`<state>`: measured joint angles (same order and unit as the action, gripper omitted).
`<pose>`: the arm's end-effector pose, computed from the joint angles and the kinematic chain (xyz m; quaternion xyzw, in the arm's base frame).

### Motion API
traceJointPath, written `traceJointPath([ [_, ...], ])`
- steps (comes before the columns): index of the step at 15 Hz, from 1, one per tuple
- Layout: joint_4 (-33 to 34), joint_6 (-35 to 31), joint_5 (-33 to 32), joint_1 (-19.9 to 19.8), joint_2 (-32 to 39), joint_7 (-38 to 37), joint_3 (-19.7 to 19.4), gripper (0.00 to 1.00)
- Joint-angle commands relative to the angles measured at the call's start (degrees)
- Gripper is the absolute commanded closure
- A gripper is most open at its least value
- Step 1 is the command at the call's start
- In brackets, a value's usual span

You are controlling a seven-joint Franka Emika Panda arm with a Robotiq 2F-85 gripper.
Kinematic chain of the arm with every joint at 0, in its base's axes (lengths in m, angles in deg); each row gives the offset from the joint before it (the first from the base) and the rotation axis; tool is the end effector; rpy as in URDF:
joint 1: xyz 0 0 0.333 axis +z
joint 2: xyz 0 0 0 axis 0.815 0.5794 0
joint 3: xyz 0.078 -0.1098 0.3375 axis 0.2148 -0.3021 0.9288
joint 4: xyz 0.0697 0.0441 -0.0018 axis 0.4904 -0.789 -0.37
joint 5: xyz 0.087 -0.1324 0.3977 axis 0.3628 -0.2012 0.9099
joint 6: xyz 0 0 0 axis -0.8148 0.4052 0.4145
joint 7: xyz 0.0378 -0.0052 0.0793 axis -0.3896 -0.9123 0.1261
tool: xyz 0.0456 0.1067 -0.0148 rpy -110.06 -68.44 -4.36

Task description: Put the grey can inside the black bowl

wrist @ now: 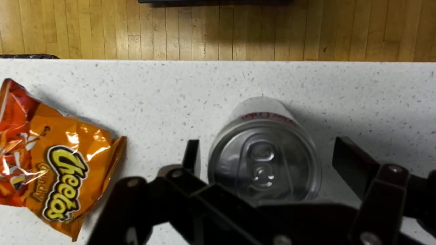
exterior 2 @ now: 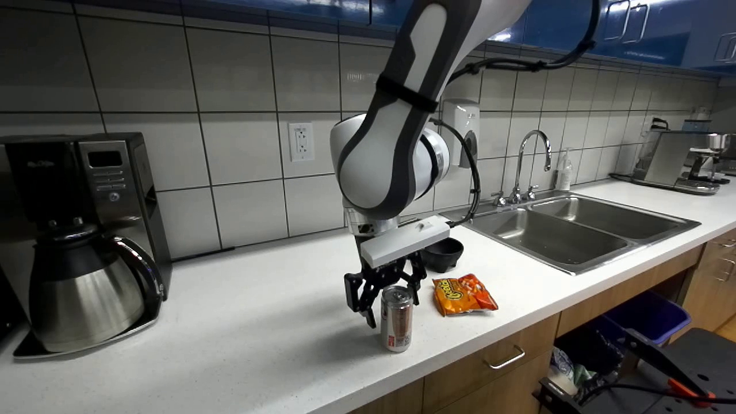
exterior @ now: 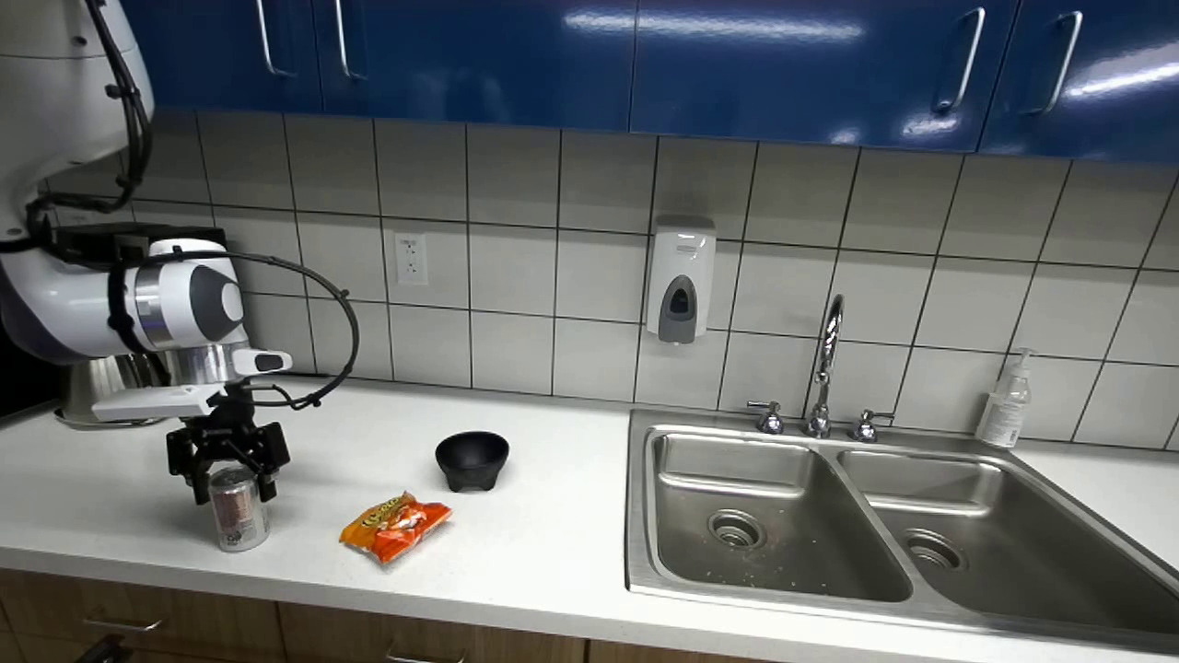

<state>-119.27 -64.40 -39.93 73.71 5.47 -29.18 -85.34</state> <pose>0.5087 0.1918 0.1326 0.9934 0.0432 -0.0760 0.0746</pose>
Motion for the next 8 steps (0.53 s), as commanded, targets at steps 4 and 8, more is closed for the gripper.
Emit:
traceJointPath([
  [4,-1.69,-2.70,-1.01,0.47,-0.49,0.34,-0.80,0.49],
  [8,-2.33,-2.36,-1.13,0.56,-1.88,-0.22,-1.23,0.60],
])
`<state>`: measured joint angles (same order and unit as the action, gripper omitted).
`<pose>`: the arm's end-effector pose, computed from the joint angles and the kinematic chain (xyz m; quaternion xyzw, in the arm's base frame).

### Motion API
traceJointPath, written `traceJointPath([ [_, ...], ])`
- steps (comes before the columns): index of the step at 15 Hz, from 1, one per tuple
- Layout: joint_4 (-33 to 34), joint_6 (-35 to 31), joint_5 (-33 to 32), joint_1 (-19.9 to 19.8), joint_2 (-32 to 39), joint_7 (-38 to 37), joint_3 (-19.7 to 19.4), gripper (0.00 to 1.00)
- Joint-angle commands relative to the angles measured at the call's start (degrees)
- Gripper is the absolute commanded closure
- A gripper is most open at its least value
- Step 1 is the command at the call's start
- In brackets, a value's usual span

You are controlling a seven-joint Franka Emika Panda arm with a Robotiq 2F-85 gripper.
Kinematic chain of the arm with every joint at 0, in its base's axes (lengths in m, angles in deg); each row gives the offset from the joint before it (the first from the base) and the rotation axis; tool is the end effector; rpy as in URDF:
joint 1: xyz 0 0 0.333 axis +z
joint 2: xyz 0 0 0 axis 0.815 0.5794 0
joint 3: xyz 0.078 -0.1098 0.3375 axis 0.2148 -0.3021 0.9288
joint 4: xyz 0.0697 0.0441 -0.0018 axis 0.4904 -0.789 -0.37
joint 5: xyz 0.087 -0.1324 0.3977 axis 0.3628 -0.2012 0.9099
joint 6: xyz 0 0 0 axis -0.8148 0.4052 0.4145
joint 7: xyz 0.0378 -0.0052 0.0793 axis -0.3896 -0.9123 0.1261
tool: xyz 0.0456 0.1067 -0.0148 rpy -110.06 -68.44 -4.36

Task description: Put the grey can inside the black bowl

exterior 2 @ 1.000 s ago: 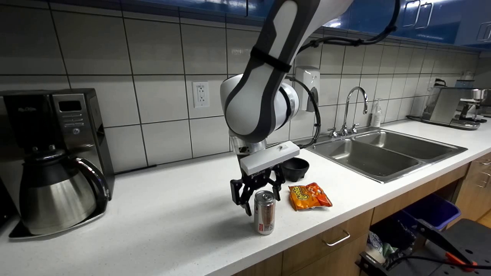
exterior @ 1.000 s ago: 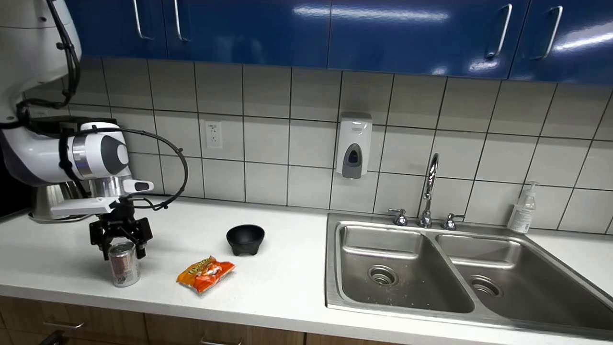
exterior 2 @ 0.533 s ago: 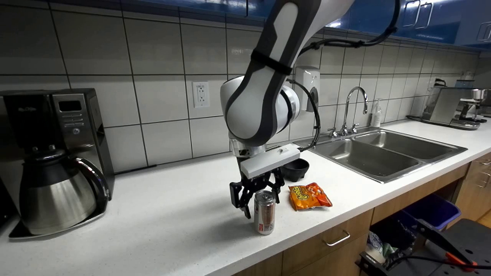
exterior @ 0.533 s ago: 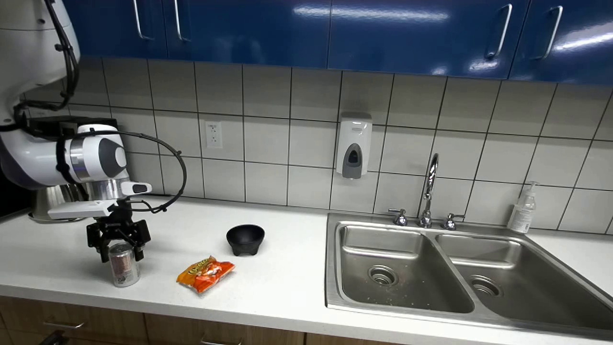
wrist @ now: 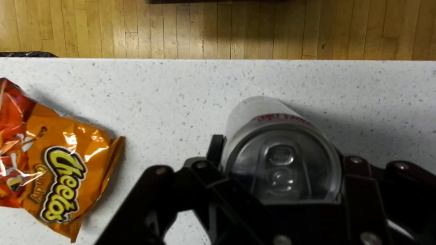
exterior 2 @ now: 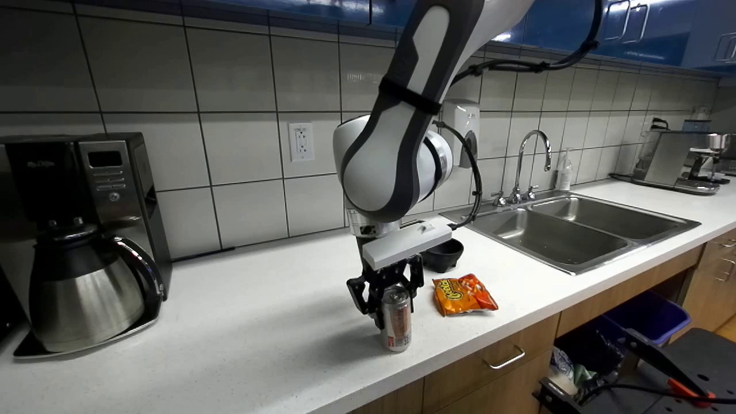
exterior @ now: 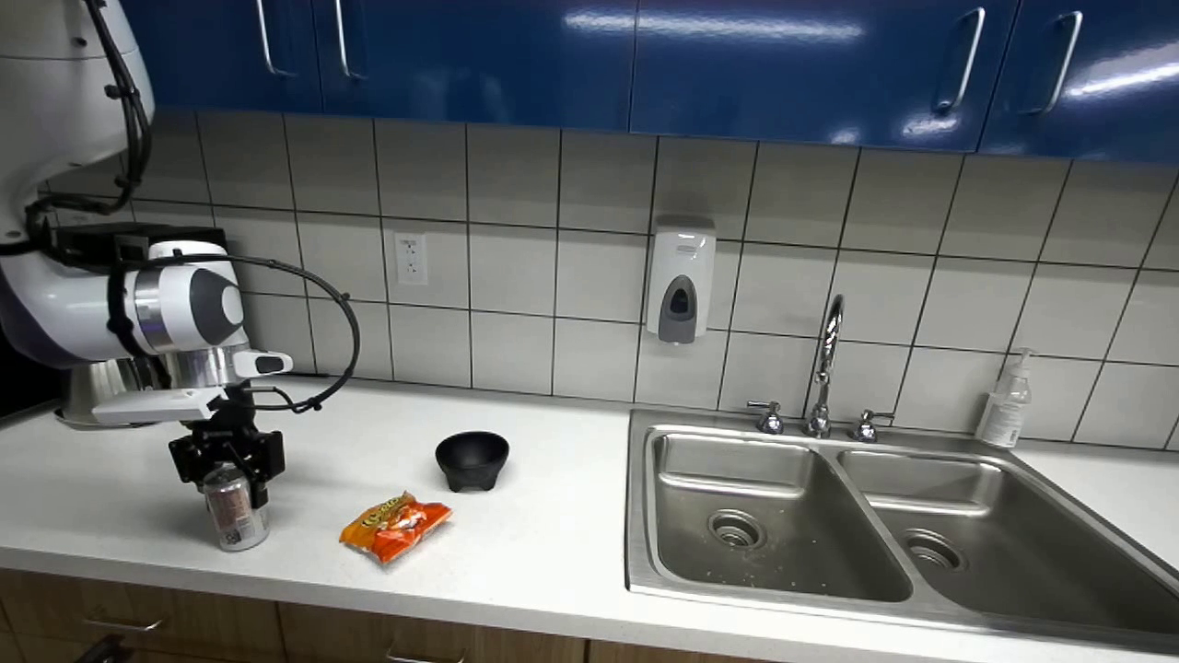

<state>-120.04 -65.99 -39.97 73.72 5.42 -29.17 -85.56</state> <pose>0.5065 0.1896 0.1307 0.9941 0.0427 -0.0695 0.0711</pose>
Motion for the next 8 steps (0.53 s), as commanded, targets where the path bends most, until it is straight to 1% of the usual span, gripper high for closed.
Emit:
traceJointPath([
  [1,-1.80,-0.70,-1.22,0.57,-2.59,-0.48,-1.28,0.60],
  [4,-2.31,0.02,-1.28,0.09,-5.66,-0.69,-2.37,0.60],
  [8,-2.57,1.70,-1.54,-1.83,-10.68,1.92,-2.96,0.60],
])
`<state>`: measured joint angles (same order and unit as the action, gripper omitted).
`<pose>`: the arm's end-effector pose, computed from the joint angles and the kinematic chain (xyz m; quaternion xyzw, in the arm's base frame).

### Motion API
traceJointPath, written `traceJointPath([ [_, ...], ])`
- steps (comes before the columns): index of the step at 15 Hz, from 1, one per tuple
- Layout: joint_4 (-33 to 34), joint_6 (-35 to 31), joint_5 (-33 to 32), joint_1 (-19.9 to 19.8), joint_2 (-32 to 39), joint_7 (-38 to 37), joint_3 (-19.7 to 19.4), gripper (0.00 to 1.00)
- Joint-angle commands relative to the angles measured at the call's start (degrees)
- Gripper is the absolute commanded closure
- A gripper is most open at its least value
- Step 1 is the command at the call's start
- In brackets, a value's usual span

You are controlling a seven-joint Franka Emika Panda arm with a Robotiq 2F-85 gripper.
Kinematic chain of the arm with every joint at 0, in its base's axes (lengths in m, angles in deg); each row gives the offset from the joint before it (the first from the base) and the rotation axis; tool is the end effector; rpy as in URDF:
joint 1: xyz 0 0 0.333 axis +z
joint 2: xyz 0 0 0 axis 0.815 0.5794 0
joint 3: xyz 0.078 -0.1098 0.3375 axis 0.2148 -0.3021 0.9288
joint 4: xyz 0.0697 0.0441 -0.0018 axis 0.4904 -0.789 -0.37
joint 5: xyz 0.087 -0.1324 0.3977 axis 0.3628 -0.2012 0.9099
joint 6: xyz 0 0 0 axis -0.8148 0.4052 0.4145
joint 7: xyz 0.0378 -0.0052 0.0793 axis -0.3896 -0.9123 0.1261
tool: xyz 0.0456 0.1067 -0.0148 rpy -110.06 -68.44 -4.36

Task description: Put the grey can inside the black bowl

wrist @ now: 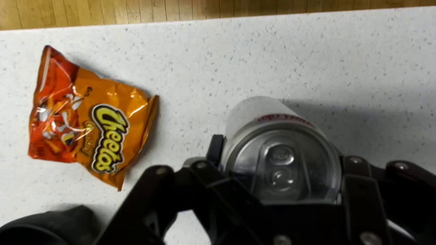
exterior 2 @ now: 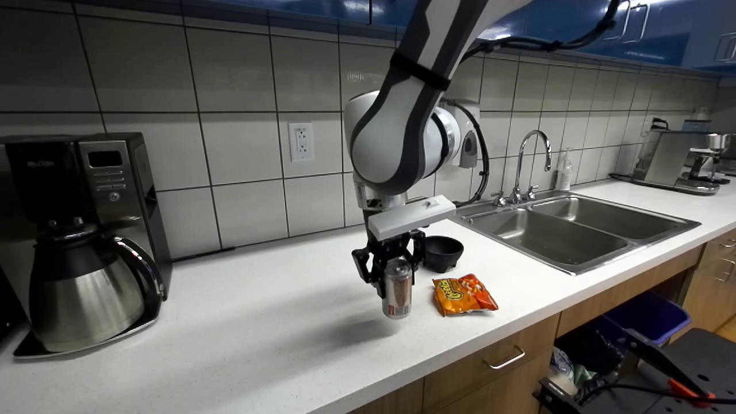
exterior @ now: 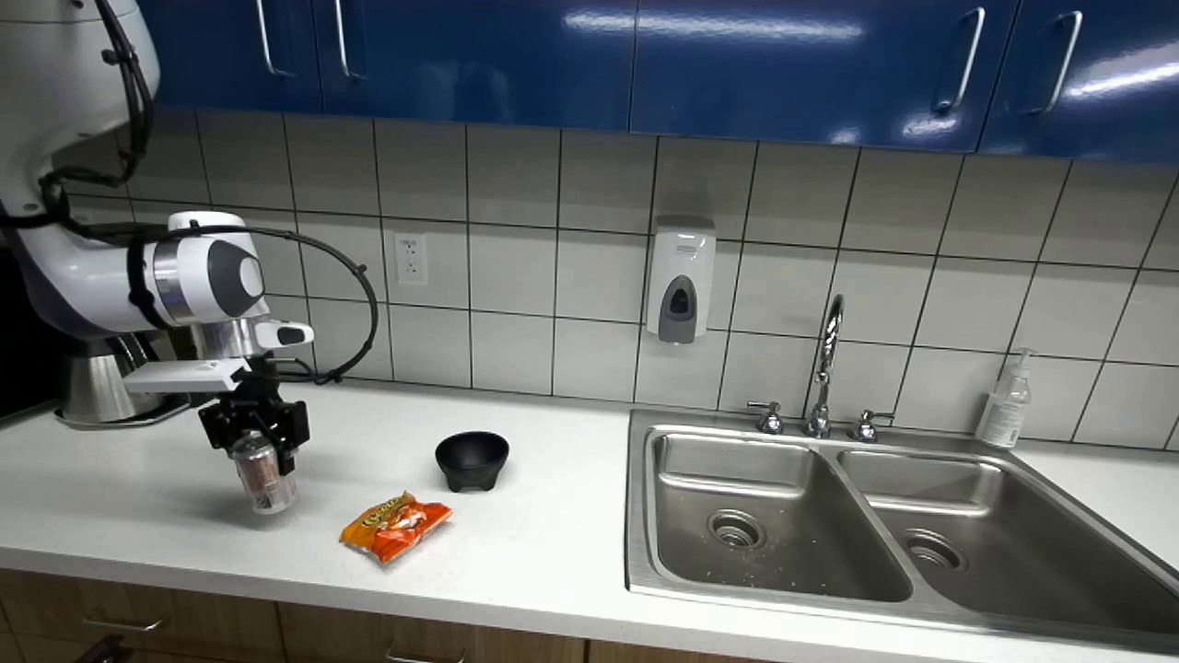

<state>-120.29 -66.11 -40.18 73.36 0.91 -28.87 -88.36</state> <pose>0.5285 0.1640 0.1726 0.9969 0.0192 -0.0318 0.0689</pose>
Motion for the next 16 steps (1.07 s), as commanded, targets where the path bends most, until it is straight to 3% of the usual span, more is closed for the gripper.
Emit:
traceJointPath([
  [1,-2.14,2.08,-1.36,-2.04,-7.09,2.02,-0.29,0.60],
  [5,-0.56,2.52,-1.13,-4.93,-7.93,3.37,-0.59,0.60],
  [16,12.46,5.97,-1.09,-10.54,3.41,4.18,-5.37,0.60],
])
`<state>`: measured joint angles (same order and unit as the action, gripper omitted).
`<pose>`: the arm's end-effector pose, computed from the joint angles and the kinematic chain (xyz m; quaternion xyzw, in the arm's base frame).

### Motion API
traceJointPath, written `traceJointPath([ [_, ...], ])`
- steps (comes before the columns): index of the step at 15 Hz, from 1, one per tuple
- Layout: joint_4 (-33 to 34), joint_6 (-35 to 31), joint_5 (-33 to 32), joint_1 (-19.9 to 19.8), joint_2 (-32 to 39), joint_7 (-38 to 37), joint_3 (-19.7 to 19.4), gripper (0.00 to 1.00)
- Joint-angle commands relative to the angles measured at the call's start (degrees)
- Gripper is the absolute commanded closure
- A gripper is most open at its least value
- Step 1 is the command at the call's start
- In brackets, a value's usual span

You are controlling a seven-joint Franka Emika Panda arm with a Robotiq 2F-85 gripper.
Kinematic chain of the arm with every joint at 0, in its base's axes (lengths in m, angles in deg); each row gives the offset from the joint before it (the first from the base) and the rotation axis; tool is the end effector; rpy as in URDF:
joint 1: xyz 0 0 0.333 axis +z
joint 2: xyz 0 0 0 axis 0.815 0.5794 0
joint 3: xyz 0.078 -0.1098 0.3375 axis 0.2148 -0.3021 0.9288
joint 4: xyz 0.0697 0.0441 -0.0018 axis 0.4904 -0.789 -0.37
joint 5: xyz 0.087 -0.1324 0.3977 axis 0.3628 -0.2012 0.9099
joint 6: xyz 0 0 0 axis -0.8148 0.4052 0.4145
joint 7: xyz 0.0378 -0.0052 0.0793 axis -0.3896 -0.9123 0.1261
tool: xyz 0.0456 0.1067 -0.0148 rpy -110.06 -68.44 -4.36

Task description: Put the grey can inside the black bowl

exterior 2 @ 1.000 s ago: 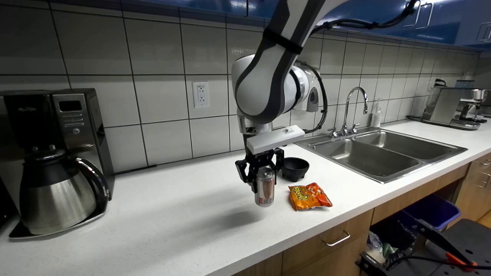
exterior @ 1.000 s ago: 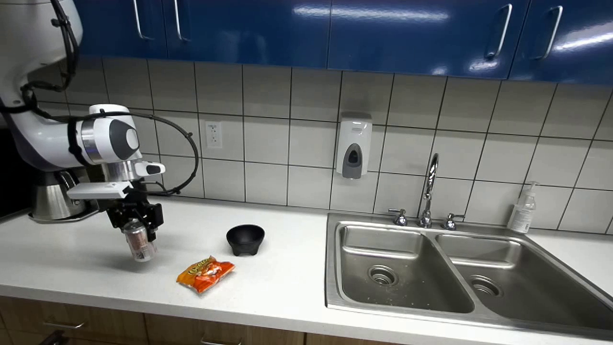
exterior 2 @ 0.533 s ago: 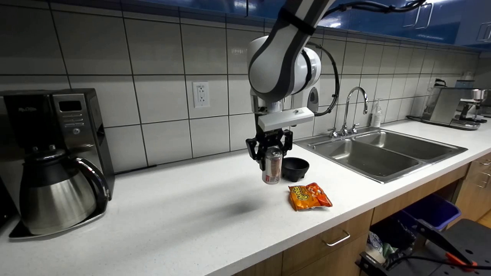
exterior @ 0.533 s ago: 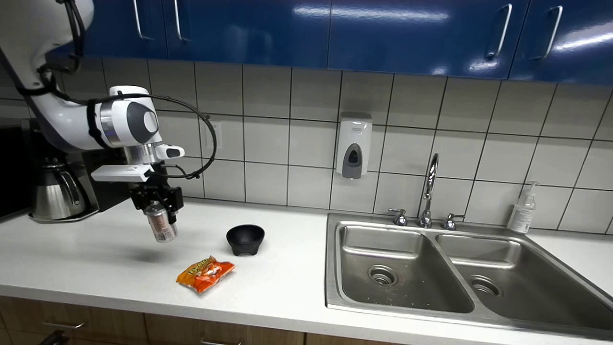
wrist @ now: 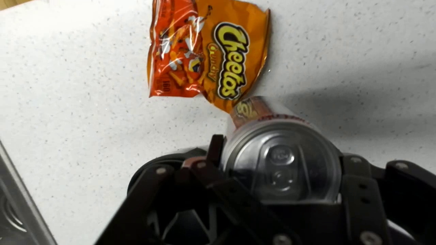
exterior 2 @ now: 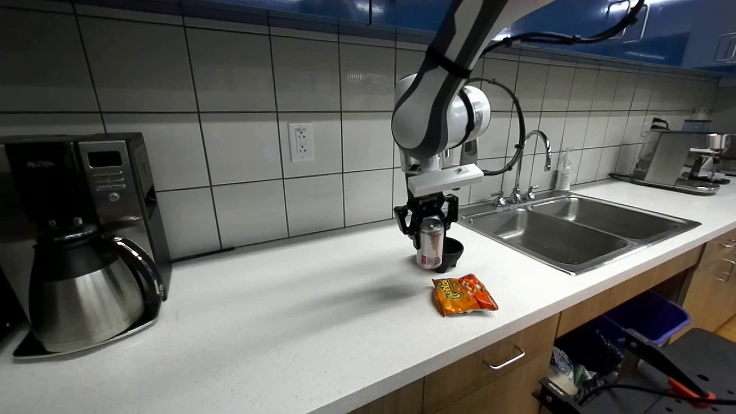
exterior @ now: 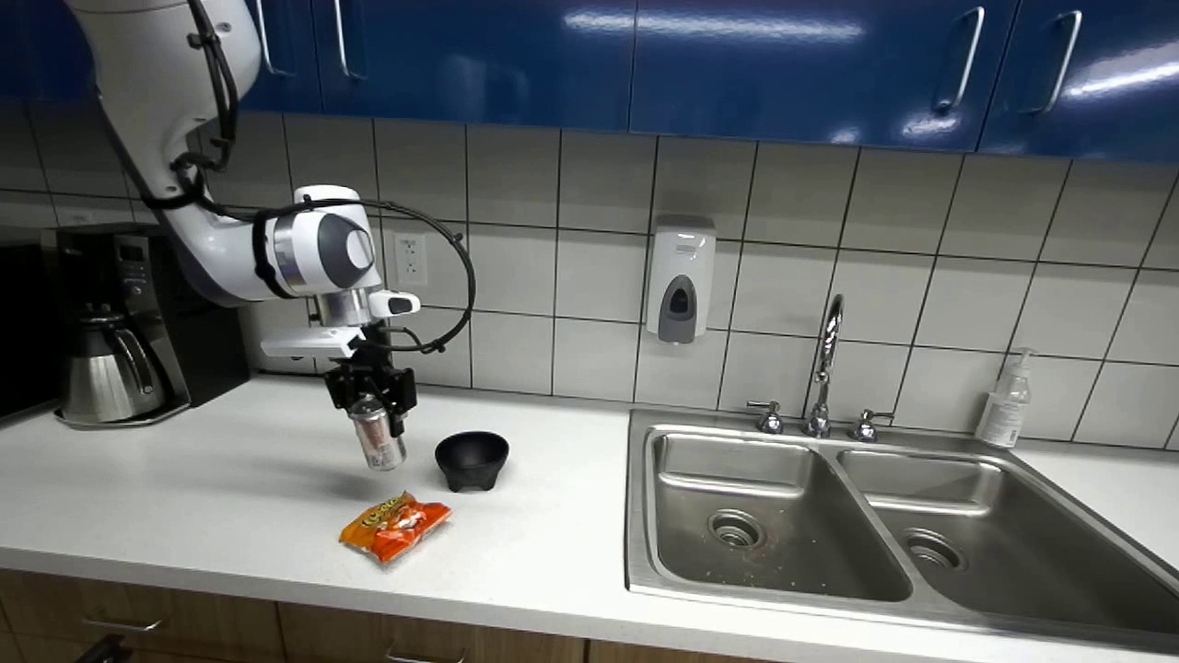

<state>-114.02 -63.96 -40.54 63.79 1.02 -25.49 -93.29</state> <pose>0.5970 0.0279 0.2093 0.9940 -0.0754 -0.0030 0.0797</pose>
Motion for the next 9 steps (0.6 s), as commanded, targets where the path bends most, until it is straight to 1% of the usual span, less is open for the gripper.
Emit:
traceJointPath([
  [1,7.96,4.48,-0.68,-1.08,4.43,0.75,-0.77,0.60],
  [9,21.45,11.02,0.37,-3.28,12.02,1.80,-1.68,0.60],
])
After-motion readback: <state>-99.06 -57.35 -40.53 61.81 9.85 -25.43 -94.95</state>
